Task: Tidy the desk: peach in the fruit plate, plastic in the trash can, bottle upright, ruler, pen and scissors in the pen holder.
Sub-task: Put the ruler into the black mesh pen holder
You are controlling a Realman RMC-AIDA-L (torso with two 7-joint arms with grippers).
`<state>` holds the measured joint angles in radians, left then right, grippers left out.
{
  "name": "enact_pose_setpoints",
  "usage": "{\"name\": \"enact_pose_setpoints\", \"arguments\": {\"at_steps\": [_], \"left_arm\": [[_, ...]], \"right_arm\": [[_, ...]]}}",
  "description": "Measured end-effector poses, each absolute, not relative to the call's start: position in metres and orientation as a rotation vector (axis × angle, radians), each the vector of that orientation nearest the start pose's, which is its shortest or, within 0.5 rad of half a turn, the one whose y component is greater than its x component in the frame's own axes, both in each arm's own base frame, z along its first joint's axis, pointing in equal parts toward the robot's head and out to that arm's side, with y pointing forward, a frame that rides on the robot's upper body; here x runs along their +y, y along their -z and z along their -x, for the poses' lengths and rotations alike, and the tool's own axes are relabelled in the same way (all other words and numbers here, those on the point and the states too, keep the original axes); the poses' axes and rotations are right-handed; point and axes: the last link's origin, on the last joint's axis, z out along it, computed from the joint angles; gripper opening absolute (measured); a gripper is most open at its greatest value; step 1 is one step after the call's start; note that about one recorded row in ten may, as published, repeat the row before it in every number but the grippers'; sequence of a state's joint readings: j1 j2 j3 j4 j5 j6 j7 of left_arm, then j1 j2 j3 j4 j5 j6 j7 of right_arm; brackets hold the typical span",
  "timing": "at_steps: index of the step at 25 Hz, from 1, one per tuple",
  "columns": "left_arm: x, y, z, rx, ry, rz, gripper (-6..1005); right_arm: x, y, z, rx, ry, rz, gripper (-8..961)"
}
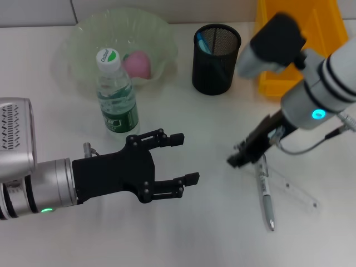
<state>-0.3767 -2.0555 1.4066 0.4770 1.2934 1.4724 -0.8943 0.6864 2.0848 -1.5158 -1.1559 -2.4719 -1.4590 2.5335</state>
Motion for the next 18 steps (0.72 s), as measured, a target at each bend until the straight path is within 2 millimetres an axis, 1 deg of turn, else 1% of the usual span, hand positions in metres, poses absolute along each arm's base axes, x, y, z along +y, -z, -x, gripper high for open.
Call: {"name": "enact_pose_setpoints", "arguments": {"at_steps": [1,2,4,6,7,9,11,14,18], "left_arm": [[0.270,0.064,0.252,-0.231,0.939,2.772,798],[0.270,0.064,0.252,-0.231,0.939,2.772,798],[0.270,0.064,0.252,-0.231,0.939,2.772,798],[0.270,0.064,0.252,-0.229,0.940,2.772,798],[0.270,0.064,0.252,-0.228,0.940,2.772,798],[0.270,0.064,0.252,-0.224,0.940,2.771,798],[0.270,0.064,0.252,-0.224,0.939,2.771,798],[0.269,0.064,0.253,-0.228,0.938,2.769,798],[0.270,0.064,0.253,-0.230,0.938,2.768,798]], "right_arm": [[0.354,0.043,-0.163,0.863,0.471,2.750,379],[0.358,0.032,-0.159,0.855,0.405,2.725,379],[0.368,0.008,-0.150,0.852,0.266,2.670,379],[0.377,-0.018,-0.140,0.817,0.082,2.623,379],[0.381,-0.032,-0.135,0.782,-0.030,2.602,379],[0.387,-0.050,-0.127,0.690,-0.233,2.570,379],[0.392,-0.064,-0.125,0.583,-0.422,2.520,378],[0.401,-0.069,-0.129,0.444,-0.624,2.429,378],[0.410,-0.062,-0.139,0.283,-0.836,2.323,378]]}}
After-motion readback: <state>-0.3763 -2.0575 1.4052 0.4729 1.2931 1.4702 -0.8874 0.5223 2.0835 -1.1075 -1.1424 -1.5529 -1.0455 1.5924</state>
